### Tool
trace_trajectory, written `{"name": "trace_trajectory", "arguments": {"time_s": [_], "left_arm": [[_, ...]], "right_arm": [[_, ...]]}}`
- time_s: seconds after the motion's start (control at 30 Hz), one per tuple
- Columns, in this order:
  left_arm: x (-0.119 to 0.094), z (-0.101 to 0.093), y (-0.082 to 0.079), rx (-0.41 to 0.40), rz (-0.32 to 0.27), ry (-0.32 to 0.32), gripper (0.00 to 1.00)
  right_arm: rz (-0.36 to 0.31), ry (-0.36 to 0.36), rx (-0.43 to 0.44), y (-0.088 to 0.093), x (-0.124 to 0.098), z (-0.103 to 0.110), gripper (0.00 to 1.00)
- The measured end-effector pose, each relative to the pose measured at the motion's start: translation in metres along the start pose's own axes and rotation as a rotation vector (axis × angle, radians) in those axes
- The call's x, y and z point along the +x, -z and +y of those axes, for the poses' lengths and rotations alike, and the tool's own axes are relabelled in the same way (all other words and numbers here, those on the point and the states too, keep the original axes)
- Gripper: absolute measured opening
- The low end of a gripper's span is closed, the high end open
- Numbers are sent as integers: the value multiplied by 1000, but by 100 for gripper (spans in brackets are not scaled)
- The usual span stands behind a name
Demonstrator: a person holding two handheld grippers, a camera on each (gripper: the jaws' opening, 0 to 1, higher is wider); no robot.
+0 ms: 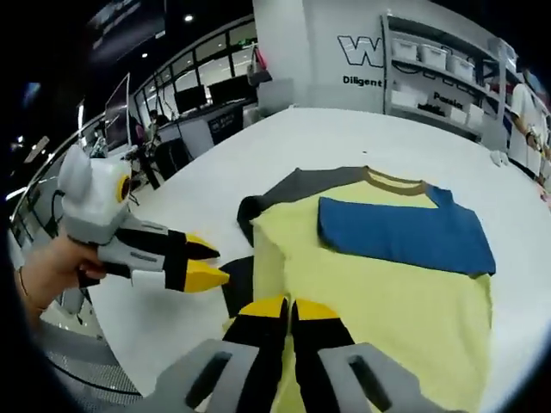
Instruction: Fold the garment on the visible template until the final outline fits inside the template.
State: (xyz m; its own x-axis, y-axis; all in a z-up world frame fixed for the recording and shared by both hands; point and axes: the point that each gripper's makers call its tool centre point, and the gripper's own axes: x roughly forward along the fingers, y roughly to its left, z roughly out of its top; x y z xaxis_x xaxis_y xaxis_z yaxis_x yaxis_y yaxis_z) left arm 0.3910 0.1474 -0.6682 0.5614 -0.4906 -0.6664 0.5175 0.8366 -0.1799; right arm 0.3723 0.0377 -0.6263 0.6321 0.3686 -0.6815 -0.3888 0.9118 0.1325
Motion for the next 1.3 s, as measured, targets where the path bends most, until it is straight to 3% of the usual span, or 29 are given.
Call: {"name": "trace_trajectory", "arguments": {"time_s": [0.1, 0.37, 0.47, 0.53, 0.63, 0.9, 0.97, 1.1, 1.3], "left_arm": [[5, -2, -4, -2, -19, -1, 23], [10, -7, 2, 78, 50, -46, 10], [9, -9, 3, 23, 55, -40, 6], [7, -7, 3, 27, 60, -45, 6], [-6, 0, 5, -9, 67, -65, 6], [-57, 43, 4, -17, 67, -168, 6], [-71, 64, 9, -6, 84, -227, 6], [-95, 106, 19, -46, 122, -314, 6], [-124, 148, 12, -51, 128, -393, 6]], "right_arm": [[-11, -4, 18, -2, -4, -2, 0], [-16, -16, 21, -1, -6, 1, 0], [-18, -27, 22, -1, -6, 4, 0], [-20, -44, 18, -2, -7, 8, 0], [-19, -61, 16, -2, -8, 12, 0], [-22, -144, 47, -2, -10, 30, 0], [-5, -206, 60, 2, -12, 42, 0], [19, -258, 59, 8, -10, 58, 0], [97, -349, -22, 25, -3, 91, 0]]}}
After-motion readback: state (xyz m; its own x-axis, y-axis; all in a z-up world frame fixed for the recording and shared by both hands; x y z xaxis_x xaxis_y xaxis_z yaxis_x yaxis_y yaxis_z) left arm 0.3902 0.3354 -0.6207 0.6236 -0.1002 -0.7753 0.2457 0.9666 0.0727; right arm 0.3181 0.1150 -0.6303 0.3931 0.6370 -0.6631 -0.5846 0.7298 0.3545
